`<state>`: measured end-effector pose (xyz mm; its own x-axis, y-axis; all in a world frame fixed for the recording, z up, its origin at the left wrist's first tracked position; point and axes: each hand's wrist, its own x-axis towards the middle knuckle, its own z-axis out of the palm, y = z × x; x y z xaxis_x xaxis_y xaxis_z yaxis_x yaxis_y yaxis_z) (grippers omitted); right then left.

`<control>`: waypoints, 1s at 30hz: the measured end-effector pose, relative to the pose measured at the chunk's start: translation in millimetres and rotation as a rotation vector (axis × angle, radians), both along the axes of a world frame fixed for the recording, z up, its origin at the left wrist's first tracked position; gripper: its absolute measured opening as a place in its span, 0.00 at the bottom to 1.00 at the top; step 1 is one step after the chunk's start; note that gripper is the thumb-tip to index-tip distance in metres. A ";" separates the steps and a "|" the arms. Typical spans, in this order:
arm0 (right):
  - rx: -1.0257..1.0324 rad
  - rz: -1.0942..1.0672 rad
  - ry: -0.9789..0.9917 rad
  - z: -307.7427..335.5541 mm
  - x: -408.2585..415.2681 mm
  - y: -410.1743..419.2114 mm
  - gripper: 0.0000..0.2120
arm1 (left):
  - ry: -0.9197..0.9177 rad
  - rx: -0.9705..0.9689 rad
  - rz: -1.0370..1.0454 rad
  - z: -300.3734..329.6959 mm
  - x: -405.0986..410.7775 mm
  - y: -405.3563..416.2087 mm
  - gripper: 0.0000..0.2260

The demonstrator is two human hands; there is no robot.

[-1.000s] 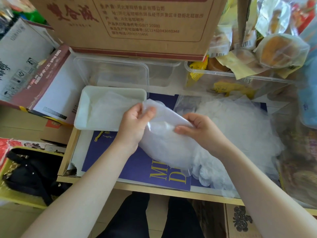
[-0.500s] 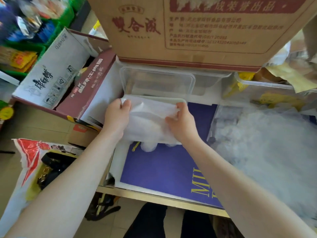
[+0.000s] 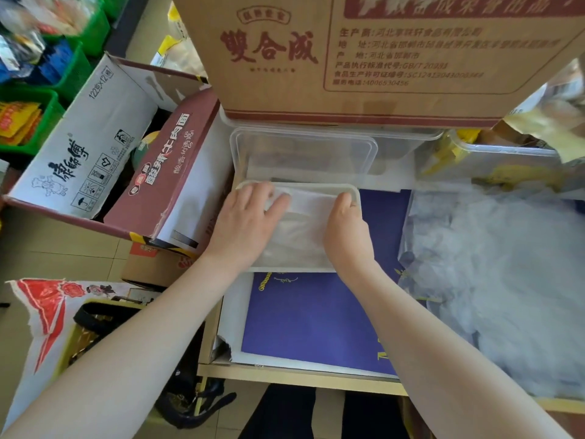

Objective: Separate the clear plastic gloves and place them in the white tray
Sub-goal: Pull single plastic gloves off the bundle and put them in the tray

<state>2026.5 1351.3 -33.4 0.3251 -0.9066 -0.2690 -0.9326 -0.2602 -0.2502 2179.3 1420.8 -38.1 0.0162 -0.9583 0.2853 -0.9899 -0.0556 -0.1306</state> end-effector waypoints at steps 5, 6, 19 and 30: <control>0.023 0.053 0.029 0.6 -3.5 5.3 0.14 | 0.097 0.331 -0.053 -9.2 0.4 4.1 0.27; -0.065 0.112 0.048 1.8 -5.5 8.5 0.13 | 0.103 0.350 -0.041 -10.4 -0.8 4.4 0.28; 0.069 0.460 0.227 -7.1 -14.8 -14.2 0.22 | 0.022 0.584 0.117 -9.0 -15.8 -8.0 0.41; -0.165 0.322 -0.462 7.7 -106.1 -32.4 0.13 | 0.037 0.380 0.172 29.9 -51.4 -15.0 0.16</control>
